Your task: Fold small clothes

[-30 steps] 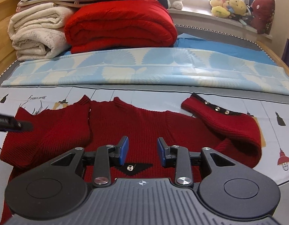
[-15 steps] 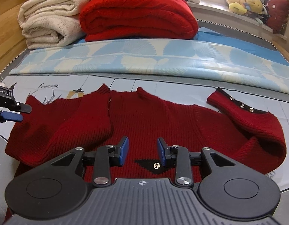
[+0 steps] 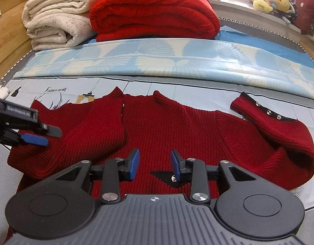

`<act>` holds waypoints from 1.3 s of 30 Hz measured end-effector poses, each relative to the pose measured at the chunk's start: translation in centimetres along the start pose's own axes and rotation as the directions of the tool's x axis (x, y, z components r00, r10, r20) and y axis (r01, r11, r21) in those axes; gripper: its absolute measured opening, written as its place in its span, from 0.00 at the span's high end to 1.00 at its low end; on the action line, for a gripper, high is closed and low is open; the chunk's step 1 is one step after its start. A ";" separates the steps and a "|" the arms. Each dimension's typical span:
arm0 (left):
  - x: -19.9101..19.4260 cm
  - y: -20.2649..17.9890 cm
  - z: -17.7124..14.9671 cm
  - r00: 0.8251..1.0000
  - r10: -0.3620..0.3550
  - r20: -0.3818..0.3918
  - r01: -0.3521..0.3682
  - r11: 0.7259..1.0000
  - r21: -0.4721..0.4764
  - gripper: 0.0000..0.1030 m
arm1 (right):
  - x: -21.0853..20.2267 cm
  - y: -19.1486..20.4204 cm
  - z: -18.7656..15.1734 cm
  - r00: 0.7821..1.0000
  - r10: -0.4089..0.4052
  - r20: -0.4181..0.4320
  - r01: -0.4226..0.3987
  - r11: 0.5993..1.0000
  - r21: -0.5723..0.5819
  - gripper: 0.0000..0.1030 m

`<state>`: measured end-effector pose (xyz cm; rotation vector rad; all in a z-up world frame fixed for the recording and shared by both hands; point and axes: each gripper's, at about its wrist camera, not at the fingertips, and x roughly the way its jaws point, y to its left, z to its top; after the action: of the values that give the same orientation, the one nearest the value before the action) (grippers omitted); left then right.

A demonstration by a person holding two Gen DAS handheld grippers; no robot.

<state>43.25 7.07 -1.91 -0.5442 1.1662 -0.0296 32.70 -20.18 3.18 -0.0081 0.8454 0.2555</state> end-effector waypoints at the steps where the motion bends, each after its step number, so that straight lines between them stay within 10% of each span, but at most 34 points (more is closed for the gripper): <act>1: 0.2 -0.4 -0.2 1.000 -0.002 -0.007 0.002 1.000 0.020 0.46 | 0.1 0.0 0.0 1.000 0.000 -0.002 0.000 1.000 0.000 0.65; 9: 1.4 -2.1 -1.0 1.000 0.005 -0.013 -0.004 0.997 0.072 0.51 | 0.6 0.3 -0.3 1.000 -0.003 -0.016 0.002 1.000 -0.008 0.65; 14: 2.1 -2.3 -1.3 0.999 0.029 -0.022 -0.027 0.996 0.090 0.86 | 0.9 0.2 -0.4 1.000 -0.007 -0.025 0.007 1.000 -0.010 0.65; 17: 1.8 -2.7 -1.3 1.000 0.028 0.004 -0.028 0.994 0.103 0.88 | 1.0 0.2 -0.4 1.000 -0.008 -0.028 0.007 1.000 -0.011 0.65; 27: 0.9 -6.4 -2.5 0.996 -0.073 -0.042 0.082 0.958 0.274 0.88 | 1.1 0.4 -0.5 0.999 -0.009 -0.032 0.009 1.000 -0.014 0.65; 39: 0.7 -5.8 -2.8 0.995 -0.069 -0.071 0.086 0.957 0.276 0.61 | 1.6 0.8 -0.8 0.999 -0.007 -0.043 0.006 1.000 -0.026 0.65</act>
<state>42.54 0.72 -0.91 -0.3400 1.1757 -0.2766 32.97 -19.16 1.59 -0.0408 0.8851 0.2605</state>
